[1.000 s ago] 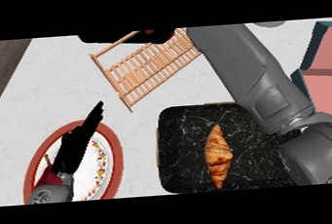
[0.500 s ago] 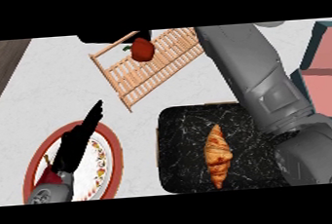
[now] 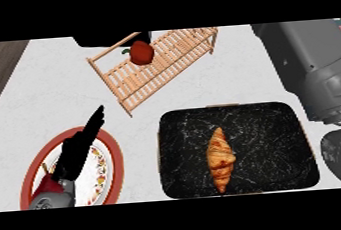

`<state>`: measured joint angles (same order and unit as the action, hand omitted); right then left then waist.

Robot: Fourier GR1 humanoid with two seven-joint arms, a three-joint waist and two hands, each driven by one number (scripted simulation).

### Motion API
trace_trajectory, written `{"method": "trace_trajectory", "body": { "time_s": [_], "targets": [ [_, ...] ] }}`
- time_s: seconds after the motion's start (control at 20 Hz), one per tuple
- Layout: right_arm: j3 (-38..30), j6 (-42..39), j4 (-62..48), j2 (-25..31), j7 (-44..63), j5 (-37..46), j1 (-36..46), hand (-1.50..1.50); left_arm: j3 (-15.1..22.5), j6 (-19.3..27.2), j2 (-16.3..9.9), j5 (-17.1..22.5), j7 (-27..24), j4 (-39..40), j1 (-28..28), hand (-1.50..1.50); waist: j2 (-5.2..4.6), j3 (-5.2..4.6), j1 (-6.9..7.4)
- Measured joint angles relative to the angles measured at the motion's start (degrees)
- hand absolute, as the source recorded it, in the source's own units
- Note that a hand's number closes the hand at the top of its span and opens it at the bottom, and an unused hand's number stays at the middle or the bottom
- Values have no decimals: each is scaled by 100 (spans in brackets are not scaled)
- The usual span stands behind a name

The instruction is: Pick the bell pepper from the tray and place it in the tiered shelf

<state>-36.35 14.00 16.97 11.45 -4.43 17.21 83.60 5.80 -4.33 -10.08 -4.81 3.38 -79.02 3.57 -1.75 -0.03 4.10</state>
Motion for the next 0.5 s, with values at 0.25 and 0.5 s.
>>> {"method": "trace_trajectory", "body": {
  "time_s": [0.25, 0.5],
  "targets": [
    [-118, -188, -154, 841, 7, -21, -388, -150, -94, -62, -80, 54, -32, 6, -38, 0, 9, 5, -64],
    [-183, -922, -241, 1522, -348, -105, -809, -150, -108, -28, -17, 45, -63, 70, -46, 0, 17, 10, -99]
  ]
}}
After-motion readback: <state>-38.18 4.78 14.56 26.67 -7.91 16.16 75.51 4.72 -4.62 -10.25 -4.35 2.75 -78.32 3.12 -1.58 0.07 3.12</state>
